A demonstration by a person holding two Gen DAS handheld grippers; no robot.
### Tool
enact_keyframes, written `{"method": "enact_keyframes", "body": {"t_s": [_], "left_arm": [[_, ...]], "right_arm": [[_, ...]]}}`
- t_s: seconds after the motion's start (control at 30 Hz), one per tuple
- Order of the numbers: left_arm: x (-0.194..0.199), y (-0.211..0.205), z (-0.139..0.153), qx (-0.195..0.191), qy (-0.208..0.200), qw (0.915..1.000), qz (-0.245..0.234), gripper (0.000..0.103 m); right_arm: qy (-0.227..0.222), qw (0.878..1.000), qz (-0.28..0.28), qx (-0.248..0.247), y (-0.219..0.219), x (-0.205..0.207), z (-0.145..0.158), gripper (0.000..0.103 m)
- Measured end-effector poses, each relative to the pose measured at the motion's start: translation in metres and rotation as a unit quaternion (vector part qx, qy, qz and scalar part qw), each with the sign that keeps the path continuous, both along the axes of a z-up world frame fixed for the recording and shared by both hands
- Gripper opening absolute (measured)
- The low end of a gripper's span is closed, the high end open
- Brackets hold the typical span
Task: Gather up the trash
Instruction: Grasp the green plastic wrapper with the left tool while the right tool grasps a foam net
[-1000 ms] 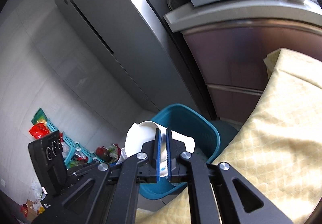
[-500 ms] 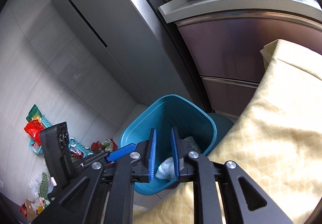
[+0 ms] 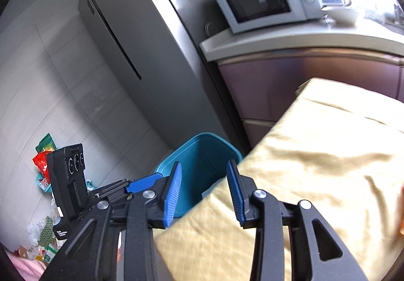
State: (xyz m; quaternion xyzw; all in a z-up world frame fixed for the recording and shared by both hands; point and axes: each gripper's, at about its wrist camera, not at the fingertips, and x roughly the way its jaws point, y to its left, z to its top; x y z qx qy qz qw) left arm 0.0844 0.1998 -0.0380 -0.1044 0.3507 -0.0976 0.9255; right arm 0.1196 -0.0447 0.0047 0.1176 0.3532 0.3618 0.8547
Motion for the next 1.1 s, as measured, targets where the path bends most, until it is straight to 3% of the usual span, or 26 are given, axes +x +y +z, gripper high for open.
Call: {"method": "enact_keyframes", "body": {"t_s": [0.13,0.27,0.47,0.67,0.9,1.1], "left_arm": [[-0.013,-0.044,0.008,-0.001,-0.012,0.9975,-0.069,0.048],[-0.026,-0.090,0.010,-0.011,-0.013,0.9896,-0.143,0.048],[-0.047,-0.154,0.007,-0.029,-0.013,0.9702,-0.240,0.063],[-0.061,-0.208,-0.005,-0.044,0.013,0.9474,-0.317,0.065],[-0.058,-0.254,-0.021,-0.062,0.062,0.9264,-0.366,0.066],[-0.054,-0.272,-0.032,-0.069,0.092,0.9207,-0.373,0.067]], "right_arm": [[-0.020,0.999,-0.034,-0.008,-0.041,-0.021,0.008,0.042],[-0.021,0.996,-0.080,-0.012,-0.089,-0.043,0.008,0.044],[-0.013,0.985,-0.173,-0.024,-0.162,-0.075,0.000,0.048],[0.004,0.965,-0.262,-0.026,-0.231,-0.098,-0.015,0.049],[0.021,0.946,-0.323,-0.023,-0.286,-0.115,-0.030,0.054],[0.039,0.933,-0.357,-0.024,-0.316,-0.119,-0.043,0.059]]}}
